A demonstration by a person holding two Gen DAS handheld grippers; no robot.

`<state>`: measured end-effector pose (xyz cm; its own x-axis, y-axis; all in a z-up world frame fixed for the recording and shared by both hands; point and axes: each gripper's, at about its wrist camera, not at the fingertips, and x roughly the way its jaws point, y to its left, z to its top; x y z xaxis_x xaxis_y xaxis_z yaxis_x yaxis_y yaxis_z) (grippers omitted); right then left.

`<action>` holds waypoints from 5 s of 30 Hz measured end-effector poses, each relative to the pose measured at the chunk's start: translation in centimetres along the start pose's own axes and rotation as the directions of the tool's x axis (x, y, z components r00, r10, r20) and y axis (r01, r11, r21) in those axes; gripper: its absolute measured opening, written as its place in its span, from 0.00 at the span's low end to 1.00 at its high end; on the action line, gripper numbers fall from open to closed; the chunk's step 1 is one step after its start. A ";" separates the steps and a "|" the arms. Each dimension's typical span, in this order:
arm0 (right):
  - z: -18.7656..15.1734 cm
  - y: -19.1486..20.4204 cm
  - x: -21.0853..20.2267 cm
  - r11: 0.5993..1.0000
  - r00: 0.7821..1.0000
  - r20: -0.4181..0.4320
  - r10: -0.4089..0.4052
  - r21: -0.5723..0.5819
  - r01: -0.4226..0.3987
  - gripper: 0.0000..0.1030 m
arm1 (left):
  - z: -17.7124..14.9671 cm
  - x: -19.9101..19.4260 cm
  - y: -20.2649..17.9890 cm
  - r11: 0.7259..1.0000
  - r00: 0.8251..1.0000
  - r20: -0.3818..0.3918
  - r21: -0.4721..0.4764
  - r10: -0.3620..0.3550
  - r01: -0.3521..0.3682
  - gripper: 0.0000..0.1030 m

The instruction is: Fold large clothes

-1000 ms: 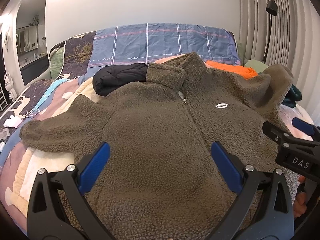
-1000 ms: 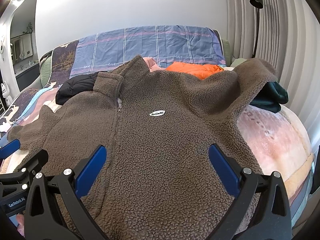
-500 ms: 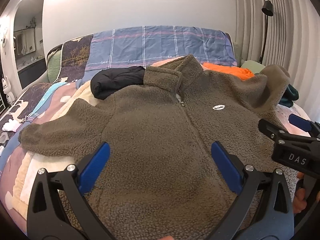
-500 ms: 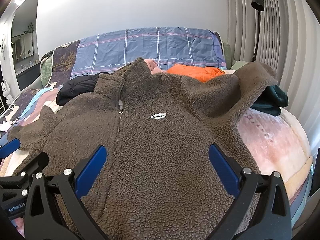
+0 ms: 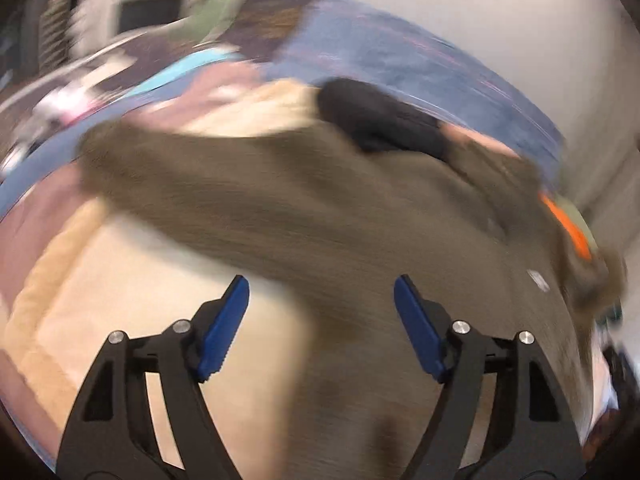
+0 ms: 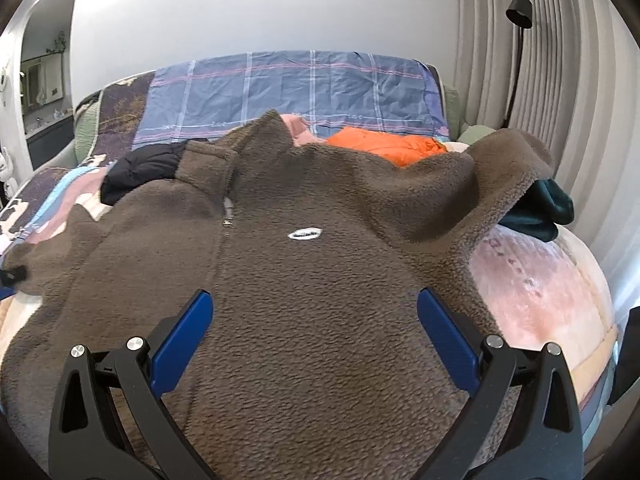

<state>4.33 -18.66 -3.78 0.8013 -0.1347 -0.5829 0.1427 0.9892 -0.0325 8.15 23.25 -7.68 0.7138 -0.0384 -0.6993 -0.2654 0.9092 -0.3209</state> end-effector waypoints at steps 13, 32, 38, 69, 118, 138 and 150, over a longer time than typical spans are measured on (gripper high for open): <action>0.7 -1.1 2.4 0.998 0.997 -0.043 -0.068 0.008 0.068 0.99 | 6.2 9.3 18.7 0.850 0.998 -0.051 -0.526 -0.022 -0.009 0.77; 1.3 -6.5 2.5 0.994 0.996 -0.035 -0.087 0.062 0.089 0.99 | 9.2 -1.3 -15.7 0.898 0.916 0.156 0.311 -0.370 0.310 0.13; 0.3 -9.2 1.8 0.991 0.993 -0.067 -0.092 0.088 0.098 0.99 | -1.3 2.1 -28.3 0.690 0.907 -0.134 0.608 -0.400 0.394 0.62; 4.5 10.1 9.9 0.944 0.917 -0.285 0.280 -0.089 -0.317 0.40 | -3.1 7.4 -8.9 0.949 0.992 -0.117 0.304 -0.050 0.083 0.67; 6.4 -5.5 14.7 0.975 0.942 -0.253 0.219 0.082 -0.204 0.60 | 3.8 10.3 -11.4 0.949 0.998 0.046 0.311 0.031 -0.044 0.49; 6.0 -8.4 8.4 0.918 0.908 -0.149 0.392 0.122 -0.376 0.37 | -2.5 14.7 -22.4 0.855 0.985 -0.142 0.496 -0.094 0.153 0.74; 7.5 -41.2 9.3 0.576 0.990 0.032 0.139 0.810 -0.107 0.57 | -3.7 14.2 -22.7 0.843 0.991 -0.118 0.525 -0.065 0.118 0.75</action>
<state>10.29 -61.09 -1.83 0.8313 0.0019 -0.5558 0.4677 0.5380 0.7013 21.94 0.55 -12.68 0.6477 -0.1461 -0.7477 0.2008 0.9795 -0.0174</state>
